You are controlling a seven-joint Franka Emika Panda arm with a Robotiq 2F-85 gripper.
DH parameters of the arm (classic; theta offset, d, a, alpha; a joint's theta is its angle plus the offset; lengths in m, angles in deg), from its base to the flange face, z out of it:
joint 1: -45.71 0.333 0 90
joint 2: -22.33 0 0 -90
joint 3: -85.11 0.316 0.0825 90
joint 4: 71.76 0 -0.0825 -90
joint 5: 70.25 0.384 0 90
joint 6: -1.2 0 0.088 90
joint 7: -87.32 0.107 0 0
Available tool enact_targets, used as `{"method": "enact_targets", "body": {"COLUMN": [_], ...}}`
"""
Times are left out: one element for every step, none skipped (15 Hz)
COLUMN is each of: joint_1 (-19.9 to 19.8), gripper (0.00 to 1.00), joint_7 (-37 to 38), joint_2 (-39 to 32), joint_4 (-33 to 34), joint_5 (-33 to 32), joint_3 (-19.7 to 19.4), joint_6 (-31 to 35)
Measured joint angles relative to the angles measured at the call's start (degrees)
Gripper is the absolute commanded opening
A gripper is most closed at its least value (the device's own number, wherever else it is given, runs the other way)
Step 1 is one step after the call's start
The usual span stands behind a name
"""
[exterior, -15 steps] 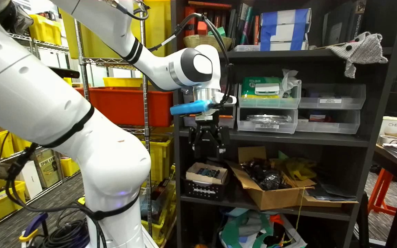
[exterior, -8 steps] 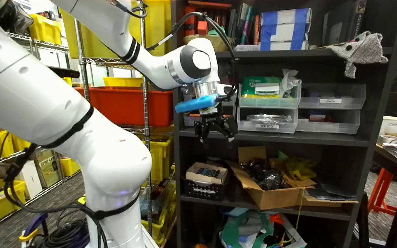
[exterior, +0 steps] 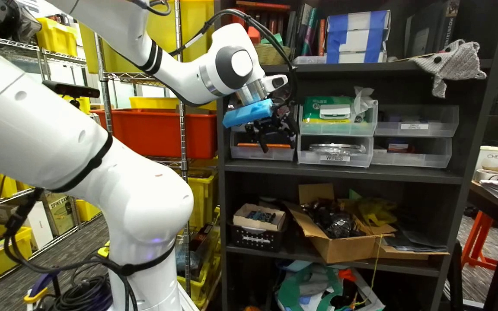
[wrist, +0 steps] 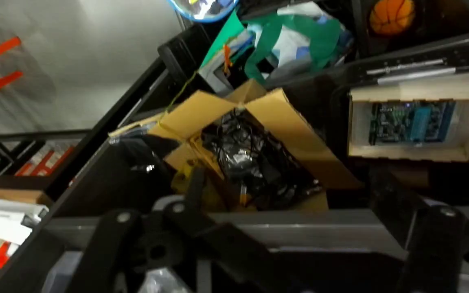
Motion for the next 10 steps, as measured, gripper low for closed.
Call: {"method": "enact_targets", "body": {"joint_1": [0.76,1.52,2.38,3.35,4.44,5.58,6.66,7.63,8.38,8.81], "gripper": [1.00,1.00,1.00,1.00,1.00,1.00,1.00,1.00,1.00,1.00], "joint_7": [0.05,0.14,0.17,0.19,0.27,0.33,0.35,0.51,0.90,1.36], "joint_2": [1.41,2.86,4.38,6.19,8.17,10.17,12.15,14.17,16.22,18.11], "joint_4": [-0.21,-0.12,0.13,0.07,-0.26,-0.27,-0.02,0.13,-0.13,-0.32], "joint_5": [0.04,0.15,0.43,0.85,1.29,1.74,2.18,2.35,2.36,2.36], "joint_3": [0.45,1.13,1.84,2.57,3.33,4.19,5.05,6.02,7.12,8.43], "joint_6": [1.68,3.05,4.16,5.11,6.05,6.84,7.46,8.22,9.28,10.56]}}
